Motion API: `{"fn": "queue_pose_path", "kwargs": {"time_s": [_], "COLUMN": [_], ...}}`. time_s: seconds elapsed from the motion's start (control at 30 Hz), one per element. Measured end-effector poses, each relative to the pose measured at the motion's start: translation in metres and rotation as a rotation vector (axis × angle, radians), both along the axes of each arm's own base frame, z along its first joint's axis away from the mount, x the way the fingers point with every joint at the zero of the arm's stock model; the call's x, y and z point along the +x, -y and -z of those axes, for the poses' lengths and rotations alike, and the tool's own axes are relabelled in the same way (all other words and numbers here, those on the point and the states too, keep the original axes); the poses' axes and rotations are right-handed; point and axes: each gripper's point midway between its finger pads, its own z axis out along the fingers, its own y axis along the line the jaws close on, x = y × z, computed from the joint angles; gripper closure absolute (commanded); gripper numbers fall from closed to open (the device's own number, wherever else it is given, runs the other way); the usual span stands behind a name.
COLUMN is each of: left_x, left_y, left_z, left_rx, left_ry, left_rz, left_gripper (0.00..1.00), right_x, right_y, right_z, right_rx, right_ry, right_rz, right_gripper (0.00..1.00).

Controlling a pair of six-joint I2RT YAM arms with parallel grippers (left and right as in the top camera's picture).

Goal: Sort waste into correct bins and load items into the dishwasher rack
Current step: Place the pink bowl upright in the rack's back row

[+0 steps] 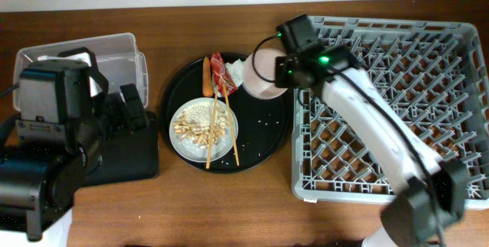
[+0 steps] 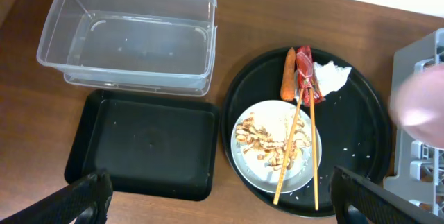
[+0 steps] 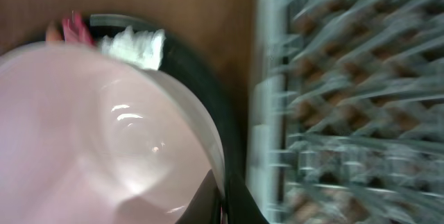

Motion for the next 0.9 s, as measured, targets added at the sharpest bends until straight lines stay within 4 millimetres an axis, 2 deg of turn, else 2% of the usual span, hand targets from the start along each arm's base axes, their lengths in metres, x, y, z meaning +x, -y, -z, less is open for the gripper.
{"fn": "queue_pose_path", "kwargs": {"time_s": [0.03, 0.07, 0.1, 0.13, 0.17, 0.2, 0.23, 0.3, 0.37, 0.4, 0.43, 0.47, 0.5, 0.57, 0.67, 0.7, 0.73, 0.77, 0.8, 0.87, 0.9], "left_x": [0.000, 0.000, 0.000, 0.000, 0.000, 0.000, 0.000, 0.000, 0.000, 0.000, 0.000, 0.000, 0.000, 0.000, 0.000, 0.000, 0.000, 0.000, 0.000, 0.000, 0.000], "left_y": [0.000, 0.000, 0.000, 0.000, 0.000, 0.000, 0.000, 0.000, 0.000, 0.000, 0.000, 0.000, 0.000, 0.000, 0.000, 0.000, 0.000, 0.000, 0.000, 0.000, 0.000], "left_z": [0.000, 0.000, 0.000, 0.000, 0.000, 0.000, 0.000, 0.000, 0.000, 0.000, 0.000, 0.000, 0.000, 0.000, 0.000, 0.000, 0.000, 0.000, 0.000, 0.000, 0.000], "left_rx": [0.000, -0.001, -0.002, -0.002, -0.001, -0.001, -0.002, -0.002, -0.002, -0.002, -0.002, -0.002, -0.002, -0.002, -0.001, -0.002, -0.002, -0.002, -0.001, -0.002, -0.001], "left_ry": [0.001, 0.000, -0.001, 0.000, 0.000, 0.000, 0.000, -0.001, 0.000, 0.000, -0.001, 0.000, 0.000, 0.000, 0.000, 0.000, 0.000, 0.000, 0.000, 0.000, 0.000], "left_rz": [0.000, -0.001, -0.002, -0.002, -0.002, -0.002, -0.002, -0.002, -0.002, -0.002, -0.002, -0.002, -0.002, -0.002, -0.002, -0.002, -0.002, -0.002, -0.002, -0.002, -0.002], "left_gripper": [0.01, 0.01, 0.01, 0.01, 0.01, 0.01, 0.01, 0.01, 0.01, 0.01, 0.01, 0.01, 0.01, 0.01, 0.01, 0.01, 0.01, 0.01, 0.01, 0.01, 0.01], "right_x": [-0.012, -0.017, -0.025, -0.030, -0.032, -0.034, -0.035, -0.030, -0.027, -0.026, -0.025, -0.024, -0.020, -0.014, 0.002, 0.005, 0.006, 0.006, 0.008, 0.002, 0.001], "right_y": [0.038, 0.059, 0.089, 0.131, 0.154, 0.186, 0.209, 0.258, 0.288, 0.295, 0.305, 0.309, 0.305, 0.292, 0.244, 0.234, 0.229, 0.226, 0.216, 0.187, 0.180], "right_z": [-0.038, -0.052, -0.064, -0.081, -0.090, -0.098, -0.095, -0.067, -0.034, -0.026, -0.011, 0.002, 0.014, 0.018, 0.022, 0.024, 0.026, 0.028, 0.032, 0.036, 0.036], "right_rx": [-0.134, -0.217, -0.352, -0.544, -0.644, -0.776, -0.855, -0.967, -1.028, -1.042, -1.063, -1.076, -1.063, -1.057, -1.061, -1.063, -1.060, -1.056, -1.030, -1.031, -1.020], "right_ry": [0.087, 0.125, 0.151, 0.193, 0.218, 0.223, 0.190, 0.068, -0.045, -0.069, -0.113, -0.148, -0.167, -0.156, -0.098, -0.089, -0.089, -0.088, -0.087, -0.119, -0.126], "right_rz": [0.094, 0.154, 0.249, 0.388, 0.467, 0.568, 0.626, 0.716, 0.746, 0.756, 0.759, 0.752, 0.730, 0.699, 0.589, 0.564, 0.553, 0.543, 0.522, 0.421, 0.401], "right_gripper": [0.96, 0.96, 0.96, 0.96, 0.96, 0.96, 0.96, 0.96, 0.96, 0.96, 0.96, 0.96, 0.96, 0.96, 0.96, 0.95, 0.83, 0.42, 0.37, 0.34, 0.34]}}
